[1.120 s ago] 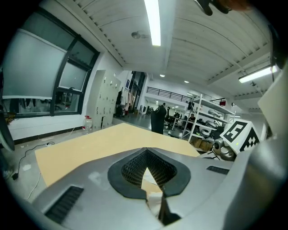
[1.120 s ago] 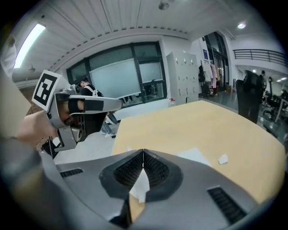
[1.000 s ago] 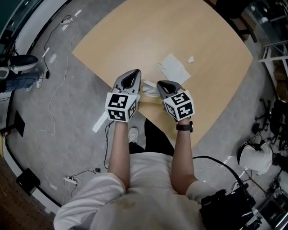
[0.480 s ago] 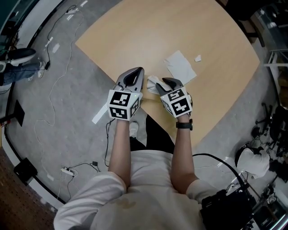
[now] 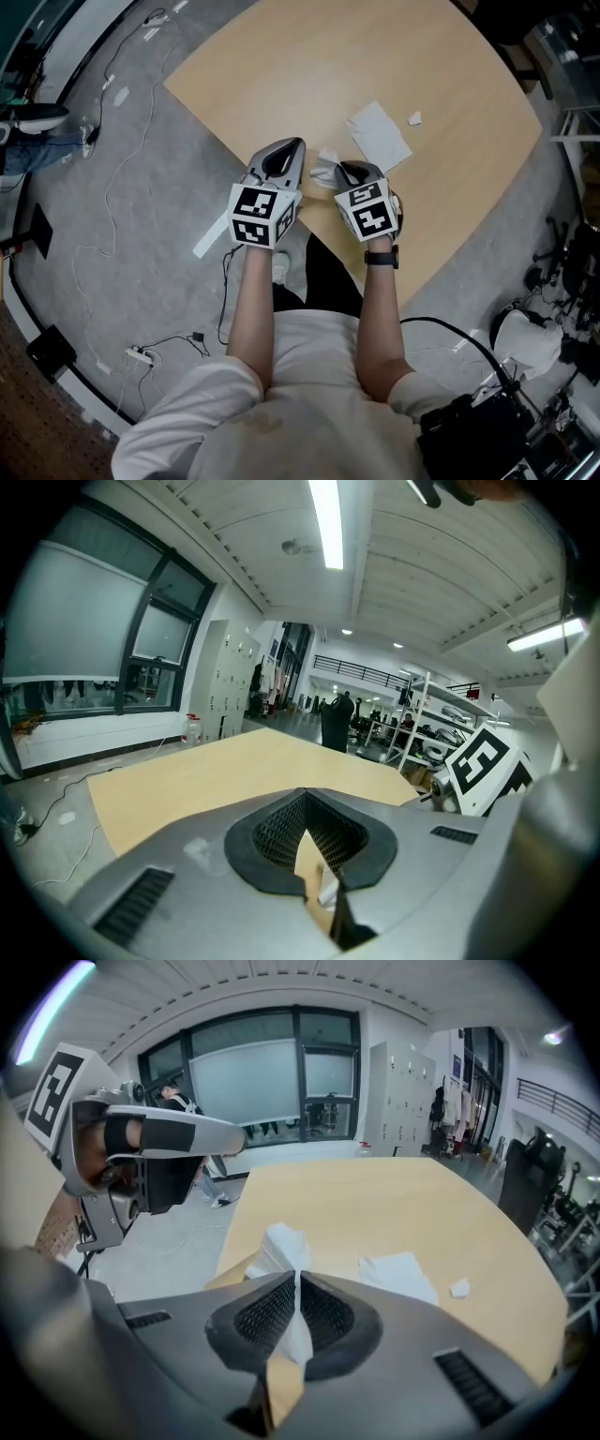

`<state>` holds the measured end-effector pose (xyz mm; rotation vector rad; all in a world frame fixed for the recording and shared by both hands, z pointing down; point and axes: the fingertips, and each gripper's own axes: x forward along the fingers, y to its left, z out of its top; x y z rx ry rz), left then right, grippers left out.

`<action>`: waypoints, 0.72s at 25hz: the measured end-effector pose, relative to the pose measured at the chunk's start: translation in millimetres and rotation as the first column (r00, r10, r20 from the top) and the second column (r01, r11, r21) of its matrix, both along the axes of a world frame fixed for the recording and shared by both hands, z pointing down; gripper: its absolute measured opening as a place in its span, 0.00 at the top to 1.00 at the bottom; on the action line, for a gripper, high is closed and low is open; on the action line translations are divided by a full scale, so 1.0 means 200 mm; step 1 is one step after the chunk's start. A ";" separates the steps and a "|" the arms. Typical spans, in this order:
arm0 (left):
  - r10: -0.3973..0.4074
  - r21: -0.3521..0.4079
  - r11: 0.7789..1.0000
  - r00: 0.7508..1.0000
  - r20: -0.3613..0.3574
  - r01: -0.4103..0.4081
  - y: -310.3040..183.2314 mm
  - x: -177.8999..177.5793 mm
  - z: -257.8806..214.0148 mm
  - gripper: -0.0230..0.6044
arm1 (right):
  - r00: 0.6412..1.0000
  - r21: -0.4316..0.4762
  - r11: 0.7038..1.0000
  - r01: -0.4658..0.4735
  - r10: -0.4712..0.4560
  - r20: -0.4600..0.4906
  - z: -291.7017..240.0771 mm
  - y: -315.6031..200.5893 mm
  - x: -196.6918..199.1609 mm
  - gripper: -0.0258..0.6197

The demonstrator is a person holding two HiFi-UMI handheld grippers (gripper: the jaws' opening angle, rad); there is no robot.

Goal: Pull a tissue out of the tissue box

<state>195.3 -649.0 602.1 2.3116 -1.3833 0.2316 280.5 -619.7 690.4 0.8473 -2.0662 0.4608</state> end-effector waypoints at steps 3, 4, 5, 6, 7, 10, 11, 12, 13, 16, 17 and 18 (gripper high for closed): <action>0.004 0.016 1.000 1.000 0.005 -0.004 0.03 0.00 -0.04 0.96 | 1.000 0.020 1.000 -0.019 0.019 0.020 -0.04 0.02 0.00 0.93; 0.004 0.023 1.000 1.000 0.006 -0.004 0.04 0.00 -0.06 0.96 | 1.000 0.029 0.999 -0.021 0.021 0.021 -0.06 0.02 0.00 0.93; 0.005 0.031 0.999 1.000 0.008 -0.005 0.05 0.00 -0.08 0.96 | 1.000 0.039 0.999 -0.022 0.022 0.017 -0.08 0.03 0.00 0.93; 0.008 0.041 0.999 1.000 0.010 -0.008 0.06 0.00 -0.10 0.96 | 1.000 0.049 0.999 -0.023 0.023 0.012 -0.10 0.04 0.01 0.94; 0.011 0.051 0.999 1.000 0.011 -0.012 0.08 0.00 -0.13 0.96 | 1.000 0.057 0.998 -0.024 0.024 0.008 -0.12 0.05 0.01 0.94; 0.025 0.083 0.996 1.000 0.013 -0.026 0.12 0.00 -0.22 0.96 | 1.000 0.090 0.995 -0.030 0.030 0.001 -0.20 0.10 0.01 0.94; 0.028 0.094 0.995 1.000 0.013 -0.029 0.14 0.00 -0.25 0.96 | 0.999 0.106 0.994 -0.038 0.037 0.005 -0.24 0.11 0.01 0.94; 0.032 0.105 0.994 0.999 0.013 -0.033 0.15 0.00 -0.28 0.96 | 0.999 0.124 0.991 -0.049 0.048 0.016 -0.27 0.11 0.01 0.94; 0.036 0.117 0.992 0.999 0.013 -0.037 0.16 0.00 -0.31 0.96 | 0.998 0.143 0.988 -0.065 0.061 0.030 -0.32 0.11 0.02 0.94; 0.050 0.149 0.987 0.999 0.012 -0.051 0.18 0.01 -0.38 0.96 | 0.993 0.215 0.971 -0.109 0.095 0.077 -0.46 0.10 0.04 0.94; 0.055 0.160 0.986 0.998 0.010 -0.056 0.19 0.01 -0.41 0.96 | 0.991 0.246 0.962 -0.119 0.101 0.085 -0.51 0.10 0.04 0.94; 0.061 0.170 0.983 0.998 0.008 -0.061 0.20 0.02 -0.43 0.96 | 0.990 0.280 0.952 -0.127 0.106 0.089 -0.56 0.11 0.05 0.94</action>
